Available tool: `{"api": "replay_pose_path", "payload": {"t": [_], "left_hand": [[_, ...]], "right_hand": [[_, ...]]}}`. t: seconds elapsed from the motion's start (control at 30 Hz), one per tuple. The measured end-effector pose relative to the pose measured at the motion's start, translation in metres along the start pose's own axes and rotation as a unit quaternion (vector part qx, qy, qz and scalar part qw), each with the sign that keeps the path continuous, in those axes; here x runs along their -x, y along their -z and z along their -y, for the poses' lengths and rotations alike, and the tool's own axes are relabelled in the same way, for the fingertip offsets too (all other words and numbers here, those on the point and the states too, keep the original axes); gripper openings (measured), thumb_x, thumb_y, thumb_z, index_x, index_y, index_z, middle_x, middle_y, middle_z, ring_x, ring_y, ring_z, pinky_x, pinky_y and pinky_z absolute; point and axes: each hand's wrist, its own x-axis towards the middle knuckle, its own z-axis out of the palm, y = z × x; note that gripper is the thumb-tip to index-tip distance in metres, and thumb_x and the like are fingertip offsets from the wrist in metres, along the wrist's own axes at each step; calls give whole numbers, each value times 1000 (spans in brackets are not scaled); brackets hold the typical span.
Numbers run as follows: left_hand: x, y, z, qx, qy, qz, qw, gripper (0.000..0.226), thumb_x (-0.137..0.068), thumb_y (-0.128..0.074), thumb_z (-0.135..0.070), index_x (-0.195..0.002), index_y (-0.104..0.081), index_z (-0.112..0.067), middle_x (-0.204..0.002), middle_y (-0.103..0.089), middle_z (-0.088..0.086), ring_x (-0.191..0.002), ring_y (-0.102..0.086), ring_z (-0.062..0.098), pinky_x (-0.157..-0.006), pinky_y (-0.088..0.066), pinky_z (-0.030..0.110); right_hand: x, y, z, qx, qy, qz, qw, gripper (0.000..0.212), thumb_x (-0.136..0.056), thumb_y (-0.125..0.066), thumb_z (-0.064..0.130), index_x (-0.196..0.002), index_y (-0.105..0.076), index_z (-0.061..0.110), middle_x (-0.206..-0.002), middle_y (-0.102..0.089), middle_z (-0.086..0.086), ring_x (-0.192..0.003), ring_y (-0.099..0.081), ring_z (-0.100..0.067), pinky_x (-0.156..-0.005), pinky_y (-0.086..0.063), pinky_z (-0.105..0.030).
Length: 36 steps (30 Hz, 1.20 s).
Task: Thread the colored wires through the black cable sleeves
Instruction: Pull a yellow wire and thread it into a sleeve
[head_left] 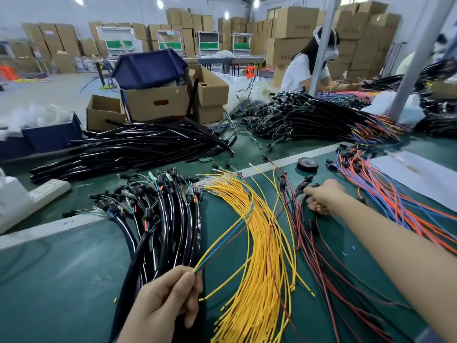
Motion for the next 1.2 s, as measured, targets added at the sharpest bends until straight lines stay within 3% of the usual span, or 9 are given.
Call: {"api": "replay_pose_path", "payload": {"t": [0.17, 0.33, 0.5, 0.7, 0.8, 0.9, 1.0, 1.1, 1.2], "left_hand": [[0, 1, -1, -5, 1, 9, 1000, 25, -83, -48, -21, -68, -63, -8, -50, -45, 3, -41, -44, 20, -43, -35, 18], [1, 1, -2, 6, -4, 7, 1000, 25, -84, -48, -22, -68, -63, -10, -51, -44, 3, -42, -42, 19, -43, -34, 18], [1, 2, -2, 81, 21, -13, 996, 26, -82, -48, -20, -65, -64, -8, -51, -41, 5, -41, -38, 17, -41, -33, 18], [-1, 2, -1, 125, 33, -23, 991, 26, -81, -48, -17, -63, -63, -5, -51, -39, 8, -40, -36, 17, -39, -33, 19], [-1, 2, -2, 129, 33, -26, 991, 26, -81, -48, -17, -64, -63, -5, -52, -39, 7, -40, -37, 17, -40, -34, 19], [-2, 3, -2, 132, 36, -29, 990, 25, -81, -49, -18, -65, -64, -6, -51, -41, 8, -40, -39, 18, -40, -36, 20], [-1, 3, -1, 136, 43, -23, 990, 25, -81, -49, -18, -65, -65, -6, -51, -44, 11, -40, -42, 20, -40, -38, 22], [0, 3, -1, 143, 50, -4, 988, 25, -82, -48, -19, -65, -63, -8, -56, -55, 22, -41, -51, 28, -41, -44, 27], [0, 4, 0, 145, 66, -2, 987, 25, -83, -47, -19, -72, -55, 1, -80, -66, 33, -49, -61, 34, -46, -50, 31]], "right_hand": [[-8, -5, 7, 54, -7, -30, 998, 29, -83, -69, 1, -70, -43, 6, -56, -47, -13, -30, -40, -16, -33, -30, -15], [-16, -7, 11, 16, 10, -78, 997, 11, -84, -62, 1, -79, -52, 0, -59, -54, -15, -34, -46, -18, -36, -37, -19], [-10, 0, 32, -139, 98, -47, 984, 12, -93, -58, 6, -104, -54, 9, -67, -56, -14, -30, -51, -12, -32, -43, -18], [15, 21, 70, -30, 256, -30, 966, 9, -102, -41, 19, -98, -46, 13, -70, -67, -18, -31, -51, -13, -31, -38, -18], [30, 39, 100, -59, 353, -101, 928, 20, -101, -43, 19, -83, -51, 15, -73, -66, -14, -33, -53, -8, -35, -41, -20], [60, 55, 126, -172, 480, -165, 844, 25, -102, -31, 26, -80, -42, 24, -70, -65, -13, -39, -57, -12, -37, -42, -25], [93, 58, 141, -235, 576, -179, 763, 22, -102, -25, 27, -83, -37, 28, -81, -58, -35, -46, -62, -13, -37, -40, -21], [111, 50, 143, -293, 594, -173, 729, 20, -102, -26, 24, -85, -37, 23, -79, -61, -33, -49, -64, -19, -40, -46, -28], [112, 43, 142, -316, 593, -164, 722, 18, -102, -29, 20, -89, -41, 17, -74, -68, -12, -53, -63, -21, -50, -50, -32]]}}
